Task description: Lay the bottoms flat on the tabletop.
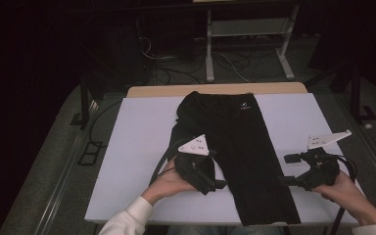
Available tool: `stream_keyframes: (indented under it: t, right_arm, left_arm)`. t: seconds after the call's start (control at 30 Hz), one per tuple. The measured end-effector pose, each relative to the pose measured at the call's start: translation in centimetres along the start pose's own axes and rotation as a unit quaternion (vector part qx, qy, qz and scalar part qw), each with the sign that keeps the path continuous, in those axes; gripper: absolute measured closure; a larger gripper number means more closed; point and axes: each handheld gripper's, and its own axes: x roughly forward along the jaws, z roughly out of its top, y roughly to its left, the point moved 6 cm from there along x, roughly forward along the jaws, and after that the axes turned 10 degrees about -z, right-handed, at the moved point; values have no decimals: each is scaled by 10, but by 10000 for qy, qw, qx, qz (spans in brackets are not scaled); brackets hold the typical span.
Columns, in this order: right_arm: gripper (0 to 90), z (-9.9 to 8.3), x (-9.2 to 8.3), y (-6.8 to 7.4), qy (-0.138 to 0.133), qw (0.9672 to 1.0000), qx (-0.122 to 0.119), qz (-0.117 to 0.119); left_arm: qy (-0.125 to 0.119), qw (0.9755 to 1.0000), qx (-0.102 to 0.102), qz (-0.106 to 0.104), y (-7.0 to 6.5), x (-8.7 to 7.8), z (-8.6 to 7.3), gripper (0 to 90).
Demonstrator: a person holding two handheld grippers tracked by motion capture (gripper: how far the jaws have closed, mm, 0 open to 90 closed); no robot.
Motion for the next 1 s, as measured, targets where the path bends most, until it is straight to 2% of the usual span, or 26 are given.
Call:
stream_keyframes:
  t: [0.13,0.37,0.6,0.77,1.0]
  right_arm:
    - [0,10,7,5,-32,10000,-71,8]
    - [0,30,22,16,-92,9998,-190,63]
    - [0,43,39,25,-110,9994,-291,138]
    - [0,48,54,33,-114,9991,-361,187]
    - [0,53,82,48,-28,9983,-467,343]
  left_arm:
    - [-72,9998,13,189,3,-16,-1,0]
    - [-182,9989,-78,431,10,-37,-7,0]
    - [-247,9974,-112,666,16,-48,-16,0]
    - [-422,9952,-242,845,23,-54,-26,0]
    - [-452,9937,-381,949,28,-55,-43,0]
